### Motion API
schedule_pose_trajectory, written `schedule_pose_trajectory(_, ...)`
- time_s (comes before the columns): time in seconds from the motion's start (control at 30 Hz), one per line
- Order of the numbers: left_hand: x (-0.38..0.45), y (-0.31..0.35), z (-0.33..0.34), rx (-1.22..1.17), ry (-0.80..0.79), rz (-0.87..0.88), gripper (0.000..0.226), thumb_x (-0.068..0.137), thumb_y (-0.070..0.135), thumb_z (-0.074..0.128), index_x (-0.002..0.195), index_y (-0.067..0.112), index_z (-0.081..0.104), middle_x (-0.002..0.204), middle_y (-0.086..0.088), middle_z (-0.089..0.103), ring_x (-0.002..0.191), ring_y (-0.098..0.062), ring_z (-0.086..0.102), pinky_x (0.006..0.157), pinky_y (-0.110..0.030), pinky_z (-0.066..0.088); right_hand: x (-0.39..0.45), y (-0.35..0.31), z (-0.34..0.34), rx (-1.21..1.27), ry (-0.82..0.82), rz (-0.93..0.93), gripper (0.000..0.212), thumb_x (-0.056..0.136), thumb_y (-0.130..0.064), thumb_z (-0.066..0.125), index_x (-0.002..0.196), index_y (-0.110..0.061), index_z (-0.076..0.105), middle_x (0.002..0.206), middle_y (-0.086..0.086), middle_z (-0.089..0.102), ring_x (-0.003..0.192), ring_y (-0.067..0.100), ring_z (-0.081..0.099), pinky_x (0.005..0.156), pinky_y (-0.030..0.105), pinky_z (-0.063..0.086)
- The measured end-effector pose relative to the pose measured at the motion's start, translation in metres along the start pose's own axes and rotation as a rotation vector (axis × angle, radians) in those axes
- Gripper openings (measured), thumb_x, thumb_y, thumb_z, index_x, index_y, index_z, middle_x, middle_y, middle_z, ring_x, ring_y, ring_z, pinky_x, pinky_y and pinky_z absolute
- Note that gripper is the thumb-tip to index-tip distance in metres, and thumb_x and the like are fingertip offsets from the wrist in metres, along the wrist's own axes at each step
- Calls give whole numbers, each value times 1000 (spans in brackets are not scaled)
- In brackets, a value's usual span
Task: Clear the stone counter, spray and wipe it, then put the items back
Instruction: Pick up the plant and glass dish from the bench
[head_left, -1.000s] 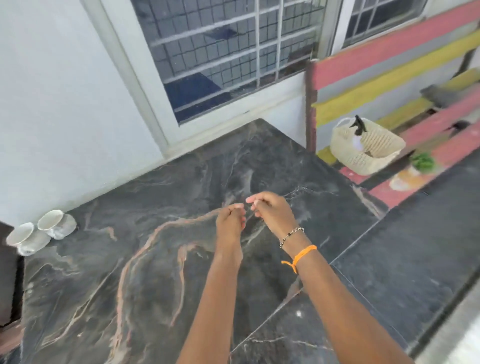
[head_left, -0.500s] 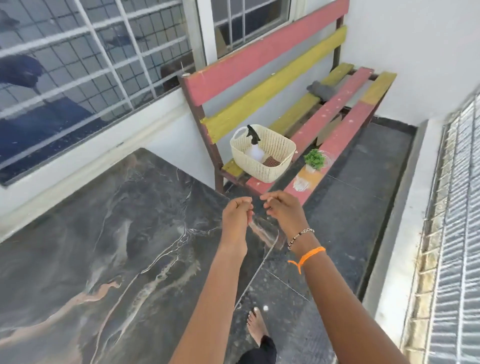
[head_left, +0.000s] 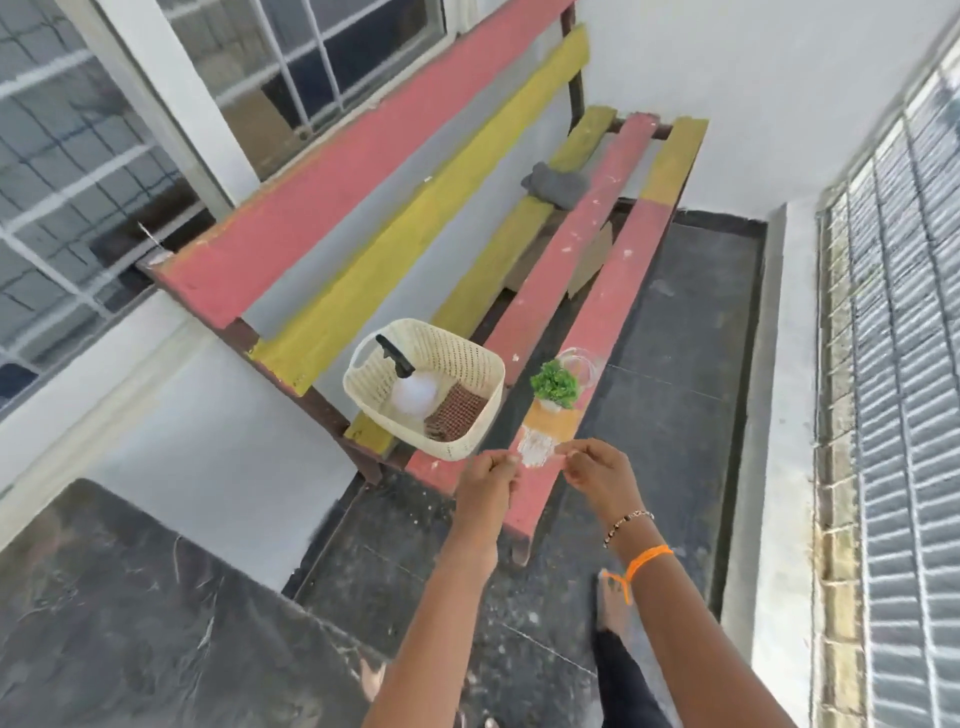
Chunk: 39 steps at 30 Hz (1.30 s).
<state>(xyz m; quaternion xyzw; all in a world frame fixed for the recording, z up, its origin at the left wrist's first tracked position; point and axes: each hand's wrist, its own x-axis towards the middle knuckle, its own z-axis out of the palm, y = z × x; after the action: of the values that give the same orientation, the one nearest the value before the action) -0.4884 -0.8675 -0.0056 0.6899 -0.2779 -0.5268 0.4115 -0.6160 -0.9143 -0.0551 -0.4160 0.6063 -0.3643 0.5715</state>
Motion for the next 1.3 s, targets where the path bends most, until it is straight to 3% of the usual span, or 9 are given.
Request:
schedule_pose_trajectory(0.3,143,-20,91,34,84,-244,24,87,1,46,84,21,58,76,-6,50,62,-15,44,60,-26,36,190,31,-40,-29,5,225,38,86,3,43,63,-19,64,59,4,54,55,16,47,59,28,39)
schedule_pose_trajectory(0.47,222,-51,143,174,284,-285,34,86,1,48,105,29,53,110,-8,57,101,-25,55,82,-32,45,276,51,-53,-179,-46,296,33,89,-6,47,61,-20,59,57,1,54,55,17,49,71,43,44)
schedule_pose_trajectory(0.57,260,-66,163,306,282,-351,65,82,-1,60,137,21,33,132,-12,43,119,-24,46,96,-33,39,321,64,-57,-275,-55,309,22,89,-11,48,72,-15,61,61,3,56,68,28,56,83,50,48)
schedule_pose_trajectory(0.67,284,-75,177,292,265,-451,94,78,0,67,147,19,6,148,-13,25,136,-28,27,110,-41,29,352,68,-52,-397,-68,269,24,85,-10,46,105,-5,59,83,14,63,95,36,59,92,46,45)
schedule_pose_trajectory(0.8,308,-87,194,346,430,-361,63,73,2,71,130,3,42,124,-10,47,122,-28,35,103,-34,30,381,74,-45,-539,-68,165,35,83,3,48,119,3,47,121,25,48,107,32,49,86,26,32)
schedule_pose_trajectory(0.9,321,-83,203,276,561,-261,37,73,-8,68,108,-3,58,98,4,47,100,-21,43,86,-18,33,397,77,-44,-605,-4,167,36,83,3,48,119,1,44,130,20,41,106,31,47,78,27,31)
schedule_pose_trajectory(1.0,332,-88,203,298,614,-252,34,76,-9,63,109,0,59,109,-7,56,102,-19,43,86,-14,34,407,86,-46,-672,-19,213,31,85,-3,50,116,0,49,124,19,49,107,33,49,80,32,32)
schedule_pose_trajectory(1.13,330,-84,199,343,584,-181,29,76,-10,59,102,0,62,102,-2,55,111,-35,47,106,-49,34,410,87,-52,-659,-40,221,23,80,-6,56,102,1,55,105,20,62,96,36,54,69,30,32)
schedule_pose_trajectory(1.3,307,-72,188,228,555,-203,31,77,-5,62,101,15,59,104,-8,61,97,-21,55,88,-34,48,384,75,-51,-548,-58,278,18,74,-10,57,70,-19,42,77,21,65,72,37,64,67,43,54)
